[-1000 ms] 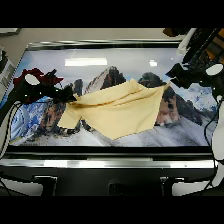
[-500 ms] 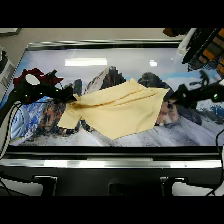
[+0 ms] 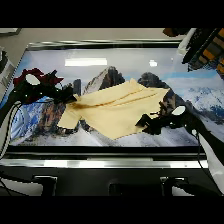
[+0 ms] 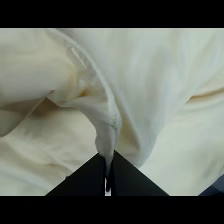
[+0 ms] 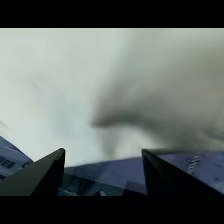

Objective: Fold the clothes and pants, and hang the long-sleeved shirts on hangers.

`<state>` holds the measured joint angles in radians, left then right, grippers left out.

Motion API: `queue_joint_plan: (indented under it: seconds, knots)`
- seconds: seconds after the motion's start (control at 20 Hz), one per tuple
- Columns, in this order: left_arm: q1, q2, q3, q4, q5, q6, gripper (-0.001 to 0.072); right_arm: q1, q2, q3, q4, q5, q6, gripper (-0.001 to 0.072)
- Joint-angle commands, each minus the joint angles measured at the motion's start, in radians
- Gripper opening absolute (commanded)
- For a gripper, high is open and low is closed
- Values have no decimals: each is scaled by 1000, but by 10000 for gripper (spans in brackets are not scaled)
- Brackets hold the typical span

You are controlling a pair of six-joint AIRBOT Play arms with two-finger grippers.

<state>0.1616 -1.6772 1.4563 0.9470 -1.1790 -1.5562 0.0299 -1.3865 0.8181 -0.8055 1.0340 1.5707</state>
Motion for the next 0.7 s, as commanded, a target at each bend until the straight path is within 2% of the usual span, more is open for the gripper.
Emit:
queue_joint_plan:
  seconds: [0.0,0.1,0.2,0.25,0.35,0.4,0.65]
  knots:
    - [-1,-7,0,1,0,0,18,75,-21,-32,9,-126,92,563]
    - [-1,-12,0,1,0,0,18,75,-41,-32,19,-120,94,561]
    - [-1,-14,0,1,1,0,19,75,-48,-32,29,-124,95,495]
    - [-1,-14,0,1,1,0,19,75,-48,-32,36,-126,93,390]
    - [-1,-14,0,1,1,0,18,75,-48,-32,55,-125,65,50]
    - [-1,-14,0,0,0,0,18,75,-45,-31,71,-124,50,29]
    - [23,42,13,-45,0,0,16,70,73,60,61,-99,37,28]
